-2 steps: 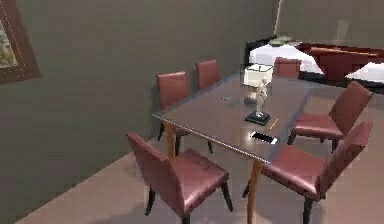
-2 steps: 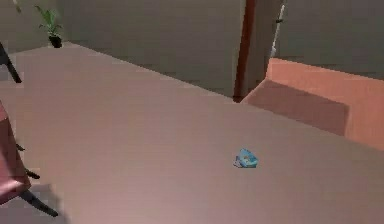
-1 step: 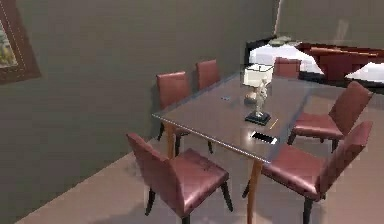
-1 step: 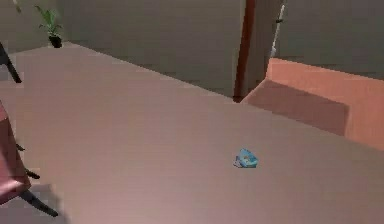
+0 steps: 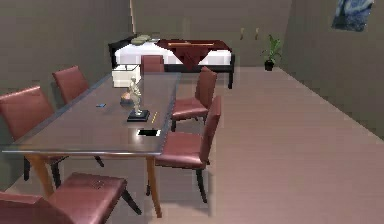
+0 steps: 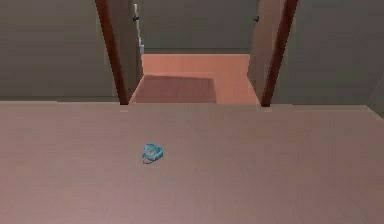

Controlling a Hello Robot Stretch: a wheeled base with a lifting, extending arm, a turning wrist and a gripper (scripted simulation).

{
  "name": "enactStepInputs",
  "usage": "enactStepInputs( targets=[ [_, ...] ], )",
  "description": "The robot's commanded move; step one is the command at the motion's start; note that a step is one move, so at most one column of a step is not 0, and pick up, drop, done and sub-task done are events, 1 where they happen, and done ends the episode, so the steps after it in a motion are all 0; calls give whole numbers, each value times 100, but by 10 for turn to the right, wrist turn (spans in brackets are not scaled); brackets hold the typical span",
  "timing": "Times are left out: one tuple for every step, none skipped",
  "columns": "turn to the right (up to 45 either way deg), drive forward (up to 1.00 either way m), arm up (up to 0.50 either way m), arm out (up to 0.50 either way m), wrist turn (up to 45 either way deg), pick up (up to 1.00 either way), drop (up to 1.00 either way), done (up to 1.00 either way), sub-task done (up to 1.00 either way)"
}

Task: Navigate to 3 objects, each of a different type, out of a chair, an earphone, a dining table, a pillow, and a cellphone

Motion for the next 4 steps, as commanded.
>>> enactStepInputs(
  targets=[
    [0, 30, 0, 0, 0, 0, 0, 0, 0],
    [-210, 0, 0, 0, 0, 0, 0, 0, 0],
    [0, 0, 0, 0, 0, 0, 0, 0, 100],
    [270, 0, 0, 0, 0, 0, 0, 0, 0]
  ],
)
